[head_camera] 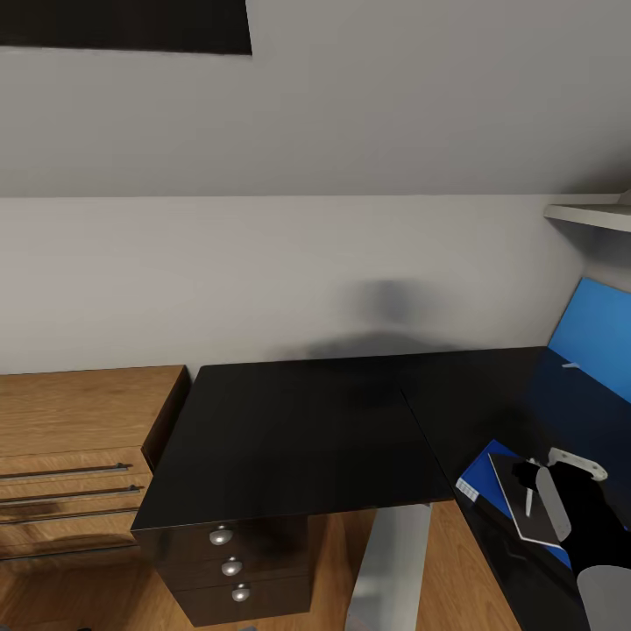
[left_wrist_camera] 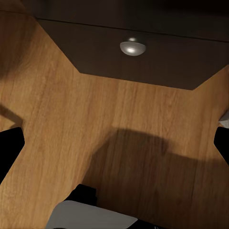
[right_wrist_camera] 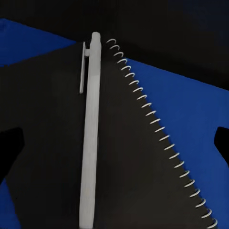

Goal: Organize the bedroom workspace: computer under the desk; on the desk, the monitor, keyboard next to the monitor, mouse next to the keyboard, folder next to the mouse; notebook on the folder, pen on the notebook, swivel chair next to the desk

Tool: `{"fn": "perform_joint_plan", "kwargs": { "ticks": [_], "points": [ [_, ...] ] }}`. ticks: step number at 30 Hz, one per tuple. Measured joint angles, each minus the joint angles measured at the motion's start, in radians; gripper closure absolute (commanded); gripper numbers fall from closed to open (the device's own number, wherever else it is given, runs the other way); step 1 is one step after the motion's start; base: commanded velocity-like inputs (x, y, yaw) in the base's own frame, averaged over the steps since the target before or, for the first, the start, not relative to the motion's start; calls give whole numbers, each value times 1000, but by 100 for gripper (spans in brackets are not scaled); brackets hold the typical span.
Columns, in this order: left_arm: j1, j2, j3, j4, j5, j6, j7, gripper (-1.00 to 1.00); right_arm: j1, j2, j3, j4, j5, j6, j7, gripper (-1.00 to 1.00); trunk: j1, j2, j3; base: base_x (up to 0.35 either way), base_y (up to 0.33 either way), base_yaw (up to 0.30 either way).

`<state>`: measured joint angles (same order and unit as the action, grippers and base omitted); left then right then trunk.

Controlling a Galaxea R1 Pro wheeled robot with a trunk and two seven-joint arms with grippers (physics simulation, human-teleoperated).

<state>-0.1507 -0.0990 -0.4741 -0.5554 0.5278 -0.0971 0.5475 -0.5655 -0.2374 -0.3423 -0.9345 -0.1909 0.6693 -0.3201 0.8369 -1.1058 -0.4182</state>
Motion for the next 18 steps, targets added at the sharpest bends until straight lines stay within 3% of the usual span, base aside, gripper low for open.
{"fn": "perform_joint_plan", "kwargs": {
  "ticks": [5, 8, 10, 13, 14, 16, 18],
  "points": [
    [0, 0, -1, 1, 1, 0, 0, -100, 0, 2, 2, -26, -1, 0, 10, -100, 0, 0, 0, 0, 0, 0],
    [0, 0, -1, 1, 1, 0, 0, -100, 5, 15, 1, -151, -1, 5, 21, -100, 0, 0, 0, 0, 0, 0],
    [0, 0, -1, 1, 1, 0, 0, -100, 31, 47, 0, -262, 0, 9, 22, -100, 0, 0, 0, 0, 0, 0],
    [0, 1, -1, 1, 2, 0, 0, -100, 97, 117, 9, -373, 23, 12, 21, -100, 0, 0, 0, -7, 0, 0],
    [0, 1, 0, 1, 3, 0, 0, -100, 125, 160, 61, -410, 54, 12, 20, -100, 0, 0, 0, -95, 0, 0],
    [0, 1, 0, 1, 3, 1, 0, -100, 139, 203, 128, -423, 98, 11, 19, -100, 0, 0, 0, -209, 0, 0],
    [0, 1, 0, 1, 4, 1, 0, -100, 159, 239, 164, -432, 124, 11, 16, -100, 1, 0, 0, -284, 0, 0]
  ]
}}
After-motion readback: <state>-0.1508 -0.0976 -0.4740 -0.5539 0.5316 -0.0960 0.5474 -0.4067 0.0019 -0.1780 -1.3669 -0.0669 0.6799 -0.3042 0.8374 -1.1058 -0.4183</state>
